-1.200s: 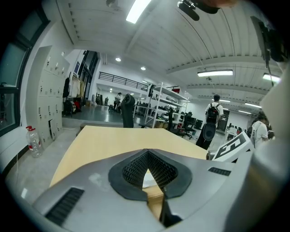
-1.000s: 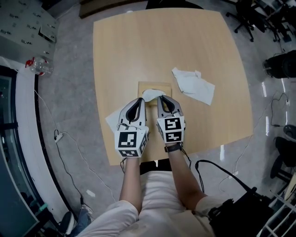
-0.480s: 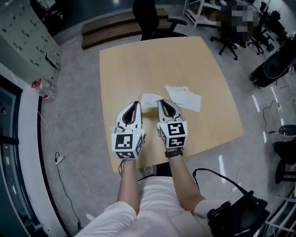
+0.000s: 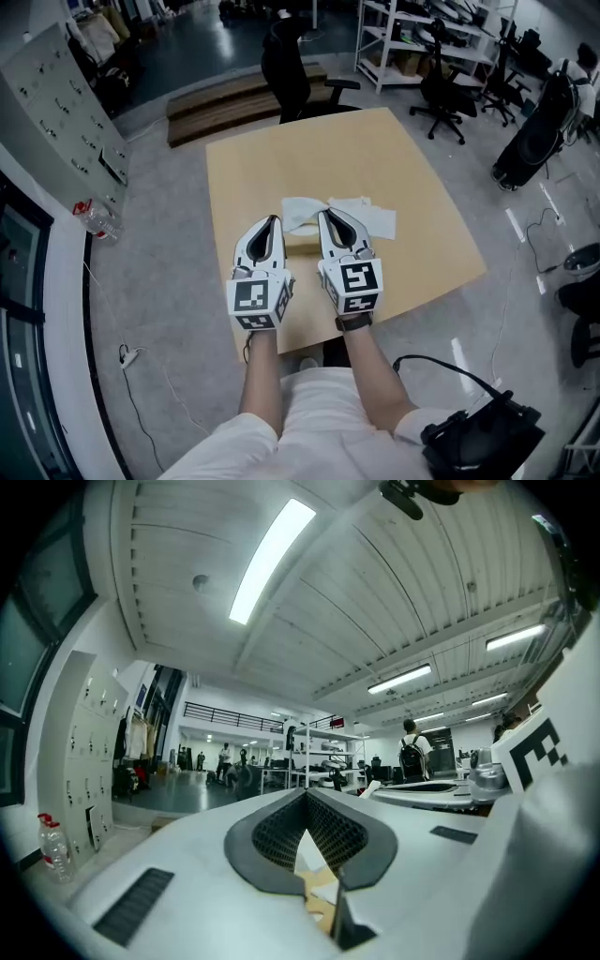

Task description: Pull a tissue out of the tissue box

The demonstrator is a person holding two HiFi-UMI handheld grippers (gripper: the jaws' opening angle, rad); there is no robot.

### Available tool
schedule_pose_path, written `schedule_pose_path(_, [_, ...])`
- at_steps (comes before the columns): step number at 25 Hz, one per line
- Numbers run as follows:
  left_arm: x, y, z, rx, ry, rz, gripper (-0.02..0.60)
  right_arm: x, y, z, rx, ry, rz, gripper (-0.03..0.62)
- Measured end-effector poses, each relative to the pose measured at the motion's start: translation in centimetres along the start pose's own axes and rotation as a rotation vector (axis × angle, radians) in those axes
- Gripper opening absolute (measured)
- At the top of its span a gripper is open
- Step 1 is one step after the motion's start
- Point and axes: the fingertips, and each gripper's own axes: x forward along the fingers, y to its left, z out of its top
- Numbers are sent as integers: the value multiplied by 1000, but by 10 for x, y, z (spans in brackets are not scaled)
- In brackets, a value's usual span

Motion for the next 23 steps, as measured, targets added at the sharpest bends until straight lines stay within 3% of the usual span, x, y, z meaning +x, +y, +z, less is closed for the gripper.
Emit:
schedule_pose_path(10, [-24,-10,17,50,-32,-31,2,-29,9,13,-16,-35,-45,11])
schedule_pose_path(23, [-16,-14,8,19,-35,-76,2,-40,-18,12,-47,-38,-143,11])
